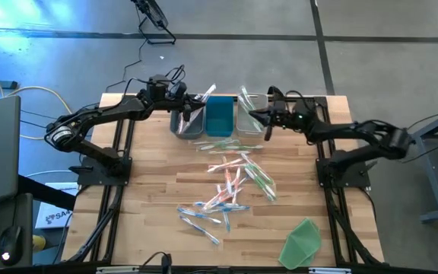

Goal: Pick & Place Toothbrushes
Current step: Put the orange toothbrush into the dark blue bin

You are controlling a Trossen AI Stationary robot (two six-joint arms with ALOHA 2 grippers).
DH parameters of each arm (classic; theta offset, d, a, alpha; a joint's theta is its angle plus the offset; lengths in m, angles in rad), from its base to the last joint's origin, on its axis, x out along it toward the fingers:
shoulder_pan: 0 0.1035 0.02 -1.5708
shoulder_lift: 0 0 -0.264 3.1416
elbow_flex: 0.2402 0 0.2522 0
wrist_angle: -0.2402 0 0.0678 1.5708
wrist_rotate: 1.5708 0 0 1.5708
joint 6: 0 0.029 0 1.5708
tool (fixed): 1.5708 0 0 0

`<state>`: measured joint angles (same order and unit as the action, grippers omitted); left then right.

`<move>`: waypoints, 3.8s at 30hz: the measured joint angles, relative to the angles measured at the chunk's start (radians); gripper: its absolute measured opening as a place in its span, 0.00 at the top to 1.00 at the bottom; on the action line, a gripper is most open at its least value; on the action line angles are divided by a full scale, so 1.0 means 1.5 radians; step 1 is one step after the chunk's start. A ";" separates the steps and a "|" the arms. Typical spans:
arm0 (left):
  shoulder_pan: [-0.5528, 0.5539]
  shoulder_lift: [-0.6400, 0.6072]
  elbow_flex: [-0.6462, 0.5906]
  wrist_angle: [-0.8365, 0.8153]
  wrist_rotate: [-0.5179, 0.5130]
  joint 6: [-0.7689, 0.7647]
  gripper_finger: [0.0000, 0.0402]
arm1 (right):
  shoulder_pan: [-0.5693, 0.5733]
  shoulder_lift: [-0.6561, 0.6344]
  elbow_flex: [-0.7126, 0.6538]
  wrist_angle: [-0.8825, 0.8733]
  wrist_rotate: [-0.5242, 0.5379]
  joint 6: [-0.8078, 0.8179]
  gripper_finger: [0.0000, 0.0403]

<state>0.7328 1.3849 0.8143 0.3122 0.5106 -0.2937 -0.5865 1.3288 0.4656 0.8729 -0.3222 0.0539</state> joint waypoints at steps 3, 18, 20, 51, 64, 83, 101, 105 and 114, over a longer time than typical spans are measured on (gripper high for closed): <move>0.000 0.000 0.000 0.000 0.000 0.001 0.96 | 0.008 0.032 0.018 -0.001 0.092 0.002 1.00; -0.002 0.000 0.001 0.000 0.000 0.001 0.96 | 0.029 0.062 0.067 0.000 0.048 0.019 0.73; -0.012 0.001 0.001 0.000 -0.003 0.011 0.96 | 0.034 0.062 0.068 0.000 0.028 0.019 0.68; -0.154 0.007 0.001 0.066 -0.156 -0.015 0.96 | 0.111 0.067 0.069 -0.005 0.047 0.053 0.60; -0.153 0.061 0.001 0.152 -0.153 -0.036 0.96 | 0.112 0.067 0.069 -0.006 0.076 0.049 0.44; -0.167 0.061 0.002 0.214 -0.156 -0.040 0.96 | 0.112 0.067 0.069 -0.006 0.076 0.031 0.40; -0.172 0.146 0.069 0.224 -0.105 -0.053 0.96 | 0.112 0.067 0.068 -0.008 0.076 0.032 0.40; -0.171 0.146 0.069 0.223 -0.099 -0.052 0.96 | 0.112 0.067 0.068 -0.008 0.047 0.029 0.40; -0.189 0.146 0.069 0.223 -0.090 -0.038 0.96 | 0.111 0.067 0.068 0.003 -0.012 -0.018 0.40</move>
<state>0.4496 1.6047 0.9180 0.6461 0.3758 -0.3511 -0.4194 1.4292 0.5678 0.8779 -0.3407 0.0270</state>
